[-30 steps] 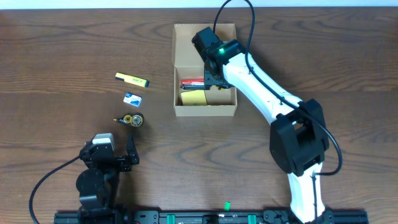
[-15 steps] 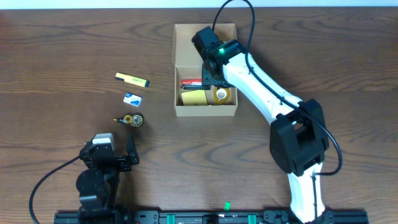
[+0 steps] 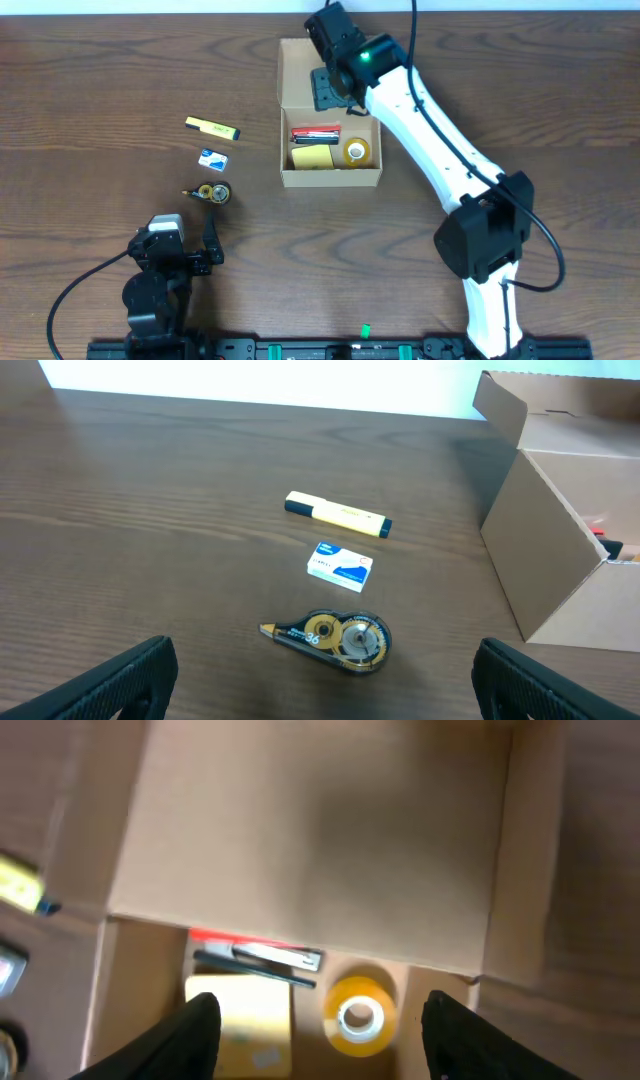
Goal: Pack container
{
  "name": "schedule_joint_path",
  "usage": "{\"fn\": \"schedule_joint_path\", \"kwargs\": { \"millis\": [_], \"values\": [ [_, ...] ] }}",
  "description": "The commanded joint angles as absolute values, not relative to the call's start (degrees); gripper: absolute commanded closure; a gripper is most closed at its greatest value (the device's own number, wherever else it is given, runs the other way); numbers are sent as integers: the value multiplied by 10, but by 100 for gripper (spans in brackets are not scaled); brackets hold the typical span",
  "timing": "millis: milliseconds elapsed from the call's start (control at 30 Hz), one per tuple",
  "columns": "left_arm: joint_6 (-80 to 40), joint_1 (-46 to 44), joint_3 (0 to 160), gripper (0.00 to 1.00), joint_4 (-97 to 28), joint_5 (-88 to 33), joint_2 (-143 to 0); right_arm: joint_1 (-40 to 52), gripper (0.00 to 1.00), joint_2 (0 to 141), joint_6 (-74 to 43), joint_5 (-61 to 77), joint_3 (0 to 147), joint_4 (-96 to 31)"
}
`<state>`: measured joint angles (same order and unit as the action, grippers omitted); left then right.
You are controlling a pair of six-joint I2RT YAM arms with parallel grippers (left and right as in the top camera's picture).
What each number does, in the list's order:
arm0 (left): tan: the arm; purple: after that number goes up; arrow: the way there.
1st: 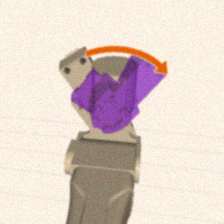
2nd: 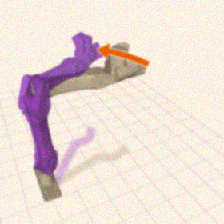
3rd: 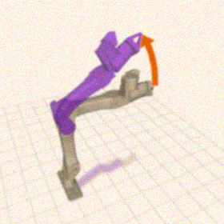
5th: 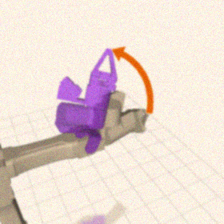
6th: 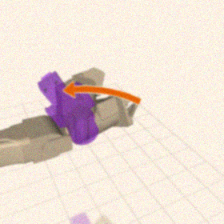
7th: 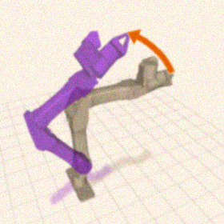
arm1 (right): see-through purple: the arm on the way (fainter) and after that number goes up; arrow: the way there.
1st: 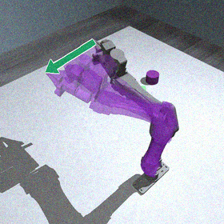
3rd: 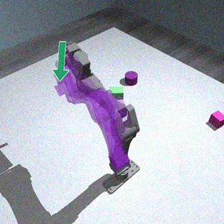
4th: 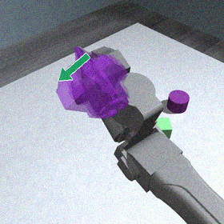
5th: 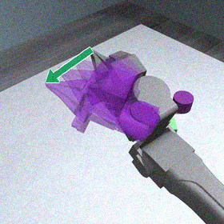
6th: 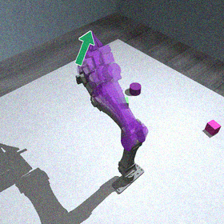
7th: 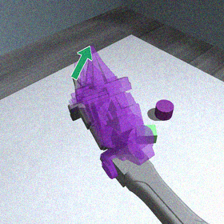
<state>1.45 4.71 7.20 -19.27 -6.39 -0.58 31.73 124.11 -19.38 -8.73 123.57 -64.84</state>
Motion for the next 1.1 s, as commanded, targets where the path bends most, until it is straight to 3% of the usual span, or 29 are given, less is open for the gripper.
{"fn": "schedule_joint_path", "kwargs": {
  "millis": [0,367,700,1067],
  "values": [
    [11,45,59,5,-196,-58,-3,315,34,1240,-78,-54,1266,-676],
    [11,45,59,5,-196,-58,-3,315,32,1240,57,-4,1298,-712],
    [11,45,59,5,-196,-58,-3,319,33,1193,57,39,1283,-739],
    [11,45,59,5,-196,-58,-3,404,28,934,28,40,990,-669]
  ]
}}
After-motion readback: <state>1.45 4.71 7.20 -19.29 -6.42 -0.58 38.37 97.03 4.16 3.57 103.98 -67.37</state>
